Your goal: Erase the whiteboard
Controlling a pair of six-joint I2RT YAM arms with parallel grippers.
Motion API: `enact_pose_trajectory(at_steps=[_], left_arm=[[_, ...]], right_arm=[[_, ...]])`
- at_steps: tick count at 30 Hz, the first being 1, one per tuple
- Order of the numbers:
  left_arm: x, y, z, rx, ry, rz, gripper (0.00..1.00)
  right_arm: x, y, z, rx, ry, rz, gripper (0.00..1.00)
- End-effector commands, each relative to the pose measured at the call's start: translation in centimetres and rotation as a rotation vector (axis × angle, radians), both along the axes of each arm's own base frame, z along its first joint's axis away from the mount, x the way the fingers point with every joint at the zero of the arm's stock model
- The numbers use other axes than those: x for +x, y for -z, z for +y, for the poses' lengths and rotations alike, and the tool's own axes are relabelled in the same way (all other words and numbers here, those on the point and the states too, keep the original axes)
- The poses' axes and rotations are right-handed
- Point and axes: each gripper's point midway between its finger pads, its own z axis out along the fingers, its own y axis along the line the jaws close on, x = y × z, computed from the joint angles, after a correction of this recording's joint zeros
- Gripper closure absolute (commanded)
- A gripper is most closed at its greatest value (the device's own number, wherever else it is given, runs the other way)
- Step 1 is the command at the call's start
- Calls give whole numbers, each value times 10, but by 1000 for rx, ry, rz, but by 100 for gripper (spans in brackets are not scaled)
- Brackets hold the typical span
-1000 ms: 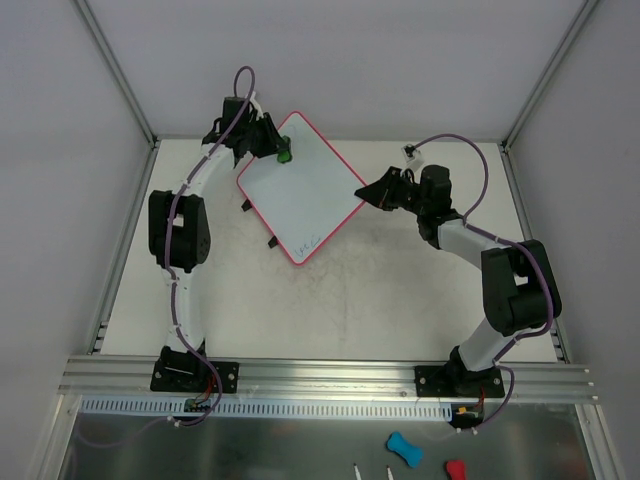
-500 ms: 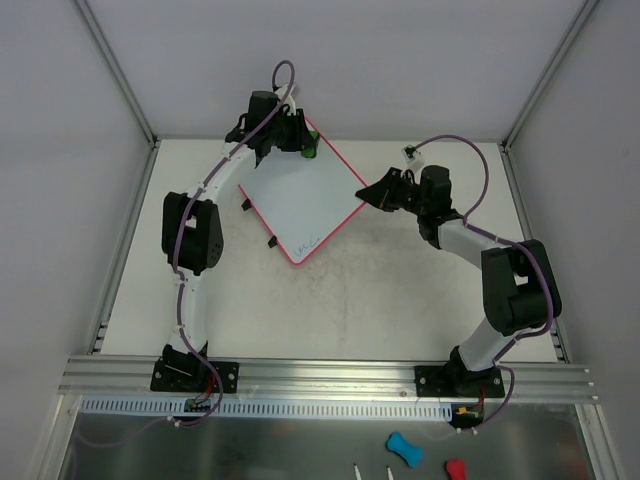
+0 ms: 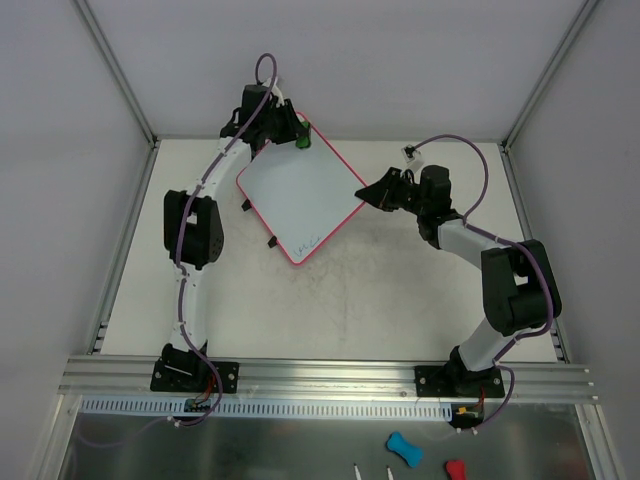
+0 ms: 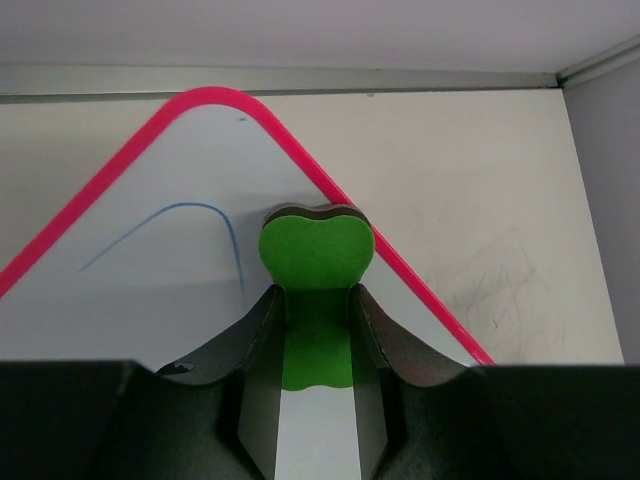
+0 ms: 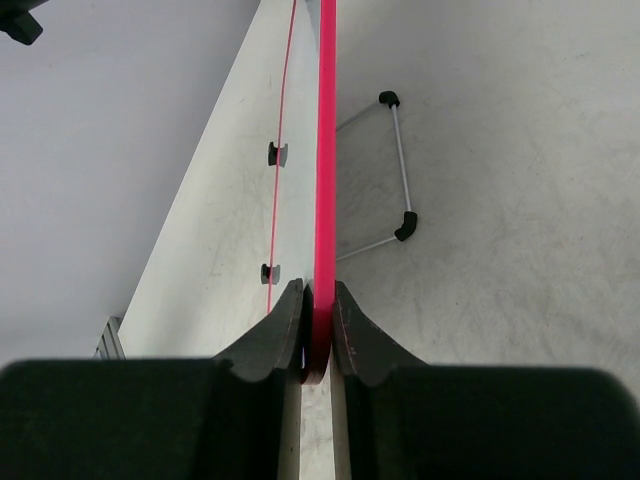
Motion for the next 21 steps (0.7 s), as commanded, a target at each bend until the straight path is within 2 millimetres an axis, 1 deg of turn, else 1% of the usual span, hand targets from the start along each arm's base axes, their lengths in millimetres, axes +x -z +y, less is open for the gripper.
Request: enact_pose_trajectory(at_steps=[1,3,4,6,7,8,9,10,11,12,13,14,16,18,21], left_arm=[[18,24,25,-18,-122,63,100],[19,31,34,-15,-144,82,100],[17,41,38,-9,-158,107,100],[16,51,48,-4,-187,131,100],[14,63,59,-11,-212,169,100],[12,68,63,-15,-220,188,100],[9,71,68,-18,-230,201,100],[3,85,78,-12,-255,242,100],[0,90,84,-7,-275,258,100],[-3,88,89,-2,-290,259,100],[-10,100,97,17,-315,285,100],[-13,103,104,26,-334,295,100],[-19,103,114,40,-366,300,100],[-20,99,119,37,-378,296,100],[-15,89,110,14,-331,273,100]], right_arm=[[-12,-12,19,-28,-116,-106,100],[-12,-12,19,-28,-115,-106,100],[-12,-12,19,-28,-115,-106,100],[-11,-13,18,-27,-114,-106,100],[-12,-12,19,-27,-117,-104,100],[-12,-13,18,-27,-114,-106,100],[-12,-13,18,-28,-114,-107,100],[-12,-13,19,-27,-116,-107,100],[-11,-12,18,-28,-113,-106,100],[-12,-13,19,-27,-116,-107,100],[-12,-13,18,-26,-114,-105,100],[-12,-13,18,-25,-115,-105,100],[-12,-12,19,-27,-117,-104,100],[-12,-13,18,-25,-115,-105,100],[-12,-12,19,-26,-115,-103,100]])
